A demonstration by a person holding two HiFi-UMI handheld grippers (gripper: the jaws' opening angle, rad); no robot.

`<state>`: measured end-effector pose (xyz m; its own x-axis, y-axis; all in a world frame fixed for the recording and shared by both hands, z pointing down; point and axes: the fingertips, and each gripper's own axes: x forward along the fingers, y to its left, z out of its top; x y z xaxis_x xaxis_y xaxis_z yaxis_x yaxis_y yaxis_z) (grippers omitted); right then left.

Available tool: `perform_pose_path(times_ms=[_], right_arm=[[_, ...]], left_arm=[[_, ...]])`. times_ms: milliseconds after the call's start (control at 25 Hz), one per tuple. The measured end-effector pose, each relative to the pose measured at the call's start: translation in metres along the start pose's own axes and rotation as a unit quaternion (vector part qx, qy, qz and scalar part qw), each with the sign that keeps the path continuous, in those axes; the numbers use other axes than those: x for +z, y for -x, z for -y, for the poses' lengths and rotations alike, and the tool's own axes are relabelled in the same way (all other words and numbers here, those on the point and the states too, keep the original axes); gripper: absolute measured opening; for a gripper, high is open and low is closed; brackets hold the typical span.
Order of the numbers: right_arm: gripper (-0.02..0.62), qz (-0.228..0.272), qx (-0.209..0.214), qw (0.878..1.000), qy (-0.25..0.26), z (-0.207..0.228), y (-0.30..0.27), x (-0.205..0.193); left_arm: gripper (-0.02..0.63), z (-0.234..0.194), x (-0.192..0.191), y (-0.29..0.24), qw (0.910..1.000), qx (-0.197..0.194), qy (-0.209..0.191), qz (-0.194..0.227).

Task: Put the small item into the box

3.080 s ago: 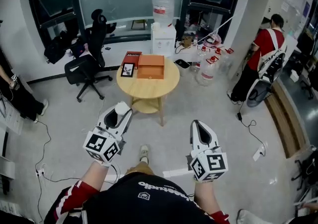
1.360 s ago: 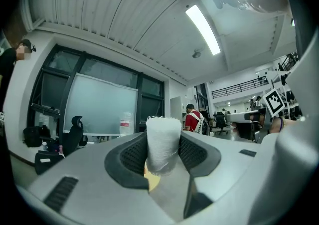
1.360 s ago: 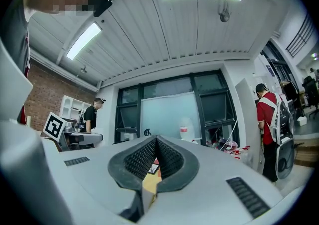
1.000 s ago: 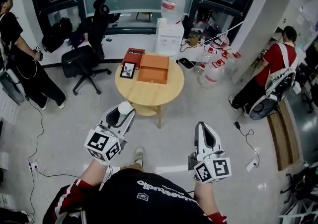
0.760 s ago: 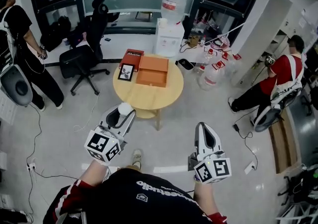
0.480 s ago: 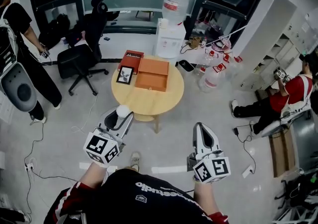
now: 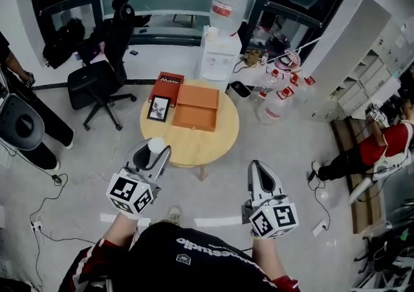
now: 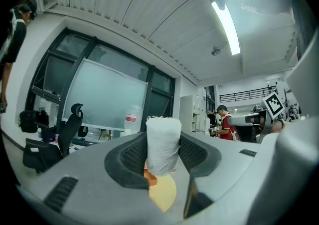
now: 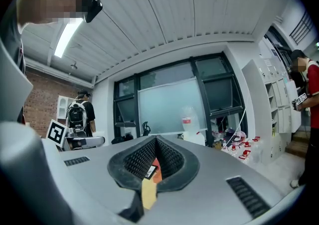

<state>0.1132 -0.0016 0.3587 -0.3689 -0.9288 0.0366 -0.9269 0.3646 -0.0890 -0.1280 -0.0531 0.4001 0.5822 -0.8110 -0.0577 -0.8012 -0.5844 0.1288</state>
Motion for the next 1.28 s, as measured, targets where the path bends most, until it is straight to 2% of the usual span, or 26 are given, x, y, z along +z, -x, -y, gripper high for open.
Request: perform_pose_path(times_ms=[560, 840, 1280], right_arm=[[0.026, -0.011, -0.014, 1.000, 0.006, 0.006, -0.087, 0.001], [0.026, -0.017, -0.014, 1.000, 0.009, -0.011, -0.121, -0.009], [0.026, -0.031, -0.040, 0.999, 0.012, 0.002, -0.129, -0.016]], left_arm=[[0.186, -0.067, -0.003, -0.059, 0.9995, -0.026, 0.019, 0.003], [0.186, -0.103, -0.007, -0.069, 0.9995, -0.032, 0.007, -0.001], [0.186, -0.107, -0.016, -0.093, 0.9983, -0.056, 0.012, -0.009]])
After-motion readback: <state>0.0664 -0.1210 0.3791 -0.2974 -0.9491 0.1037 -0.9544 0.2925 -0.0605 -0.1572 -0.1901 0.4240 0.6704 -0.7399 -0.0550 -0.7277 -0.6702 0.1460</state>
